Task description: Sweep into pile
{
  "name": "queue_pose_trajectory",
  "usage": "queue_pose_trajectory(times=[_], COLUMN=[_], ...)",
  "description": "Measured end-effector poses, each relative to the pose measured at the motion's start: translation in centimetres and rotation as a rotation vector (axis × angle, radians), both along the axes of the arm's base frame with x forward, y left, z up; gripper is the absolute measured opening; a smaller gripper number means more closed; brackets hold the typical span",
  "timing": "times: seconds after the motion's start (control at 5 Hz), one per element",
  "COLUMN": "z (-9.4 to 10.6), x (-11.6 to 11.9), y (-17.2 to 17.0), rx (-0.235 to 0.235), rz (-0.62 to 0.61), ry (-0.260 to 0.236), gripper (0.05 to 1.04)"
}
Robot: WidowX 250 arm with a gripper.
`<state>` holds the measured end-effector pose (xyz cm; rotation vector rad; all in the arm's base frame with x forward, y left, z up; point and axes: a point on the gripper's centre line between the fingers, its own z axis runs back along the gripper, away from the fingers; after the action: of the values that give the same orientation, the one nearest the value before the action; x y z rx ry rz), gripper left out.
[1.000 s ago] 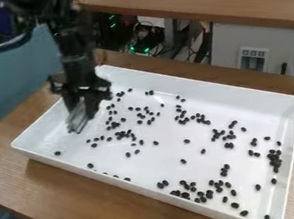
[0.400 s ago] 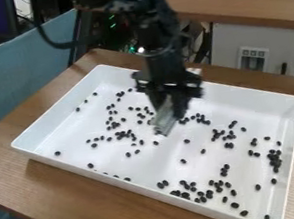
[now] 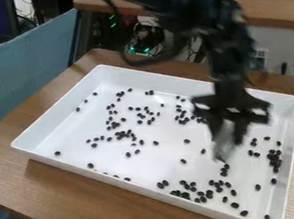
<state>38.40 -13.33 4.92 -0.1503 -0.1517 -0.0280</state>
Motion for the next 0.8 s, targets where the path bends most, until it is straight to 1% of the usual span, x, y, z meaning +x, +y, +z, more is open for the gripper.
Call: queue_pose_trajectory(times=[0.2, 0.4, 0.6, 0.8], z=[-1.3, -1.8, -2.4, -2.5], x=[0.0, 0.5, 0.5, 0.8], y=[-4.6, -4.7, -4.4, -3.9], rx=[-0.021, -0.021, -0.002, -0.018], rz=[0.026, 0.047, 0.075, 0.097], ry=[0.025, 0.045, 0.062, 0.075], gripper=[0.394, 0.392, 0.391, 0.391])
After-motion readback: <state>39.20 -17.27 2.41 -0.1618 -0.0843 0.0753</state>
